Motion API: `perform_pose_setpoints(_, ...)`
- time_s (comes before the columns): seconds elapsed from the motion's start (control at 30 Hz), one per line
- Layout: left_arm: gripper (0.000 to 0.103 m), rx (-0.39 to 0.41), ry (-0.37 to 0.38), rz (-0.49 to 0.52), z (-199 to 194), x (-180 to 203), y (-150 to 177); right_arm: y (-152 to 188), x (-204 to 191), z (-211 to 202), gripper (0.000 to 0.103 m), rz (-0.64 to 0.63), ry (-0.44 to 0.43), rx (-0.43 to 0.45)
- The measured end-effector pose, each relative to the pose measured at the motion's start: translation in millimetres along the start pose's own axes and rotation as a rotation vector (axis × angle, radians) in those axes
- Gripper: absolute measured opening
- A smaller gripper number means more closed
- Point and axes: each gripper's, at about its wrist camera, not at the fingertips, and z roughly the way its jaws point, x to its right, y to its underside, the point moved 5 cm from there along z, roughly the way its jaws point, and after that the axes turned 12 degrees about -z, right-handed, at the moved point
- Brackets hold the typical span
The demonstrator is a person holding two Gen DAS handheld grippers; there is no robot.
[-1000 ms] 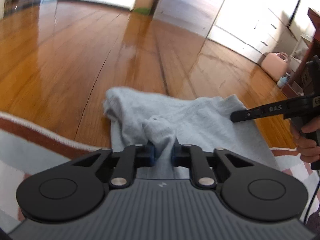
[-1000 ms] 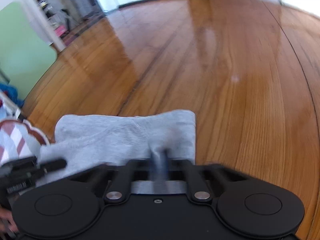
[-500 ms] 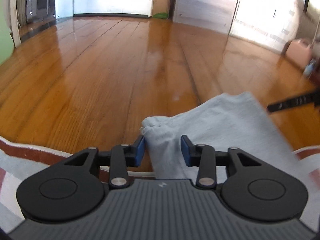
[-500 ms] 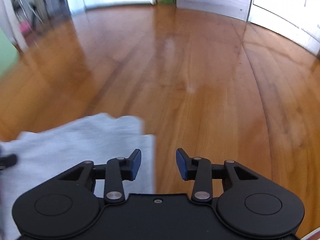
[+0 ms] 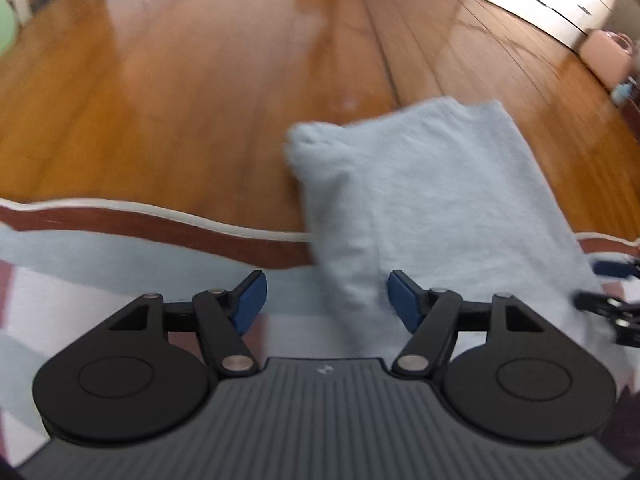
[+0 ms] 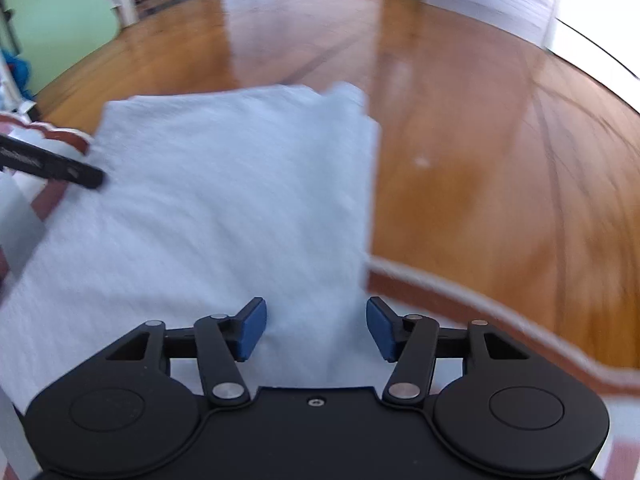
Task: Fold clothes
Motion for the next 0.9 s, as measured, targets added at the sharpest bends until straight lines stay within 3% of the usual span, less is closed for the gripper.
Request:
perform_pose_setpoints(0.1, 0.066, 0.051, -0.071, 0.002, -24, -6, 3, 26, 14, -19, 0.061, 0.084, 0.053, -0.034)
perform_pose_setpoints(0.13, 0.065, 0.063, -0.067, 0.0, -33, -6, 3, 34, 17, -26, 0.061, 0.102, 0.09, -0.048)
perform_pose_setpoints(0.2, 0.065, 0.084, 0.015, 0.004, -55, 0, 7, 51, 23, -44, 0.061, 0.152, 0.165, -0.077)
perform_pose_setpoints(0.23, 0.066, 0.083, 0.078, 0.016, -64, 9, 12, 59, 26, -52, 0.061, 0.201, 0.14, -0.072)
perform_pose_setpoints(0.3, 0.066, 0.059, 0.186, 0.066, -76, 32, 26, 73, 27, -63, 0.062, 0.325, -0.001, -0.038)
perform_pose_setpoints(0.43, 0.066, 0.01, 0.278, 0.248, -89, 81, 63, 99, 20, -68, 0.062, 0.573, -0.291, -0.013)
perform_pose_setpoints(0.53, 0.066, -0.005, 0.292, 0.341, -85, 100, 82, 111, 13, -56, 0.063, 0.679, -0.339, -0.023)
perform_pose_setpoints(0.63, 0.066, -0.026, 0.312, 0.4, -80, 108, 97, 113, 14, -54, 0.082, 0.8, -0.37, 0.035)
perform_pose_setpoints(0.7, 0.066, -0.028, 0.305, 0.436, -81, 113, 105, 108, 12, -49, 0.081, 0.848, -0.404, 0.051)
perform_pose_setpoints(0.73, 0.066, -0.016, 0.311, 0.452, -85, 113, 107, 103, 10, -44, 0.077, 0.846, -0.411, 0.053)
perform_pose_setpoints(0.77, 0.066, -0.005, 0.327, 0.462, -90, 114, 109, 98, 8, -39, 0.056, 0.836, -0.414, 0.049)
perform_pose_setpoints(0.8, 0.066, 0.004, 0.342, 0.471, -94, 115, 110, 94, 8, -37, 0.026, 0.817, -0.413, 0.038)
perform_pose_setpoints(0.83, 0.067, 0.011, 0.354, 0.475, -92, 118, 111, 91, 8, -36, 0.017, 0.798, -0.413, 0.026)
perform_pose_setpoints(0.9, 0.067, 0.013, 0.379, 0.486, -87, 126, 114, 81, 12, -40, 0.016, 0.774, -0.417, 0.045)
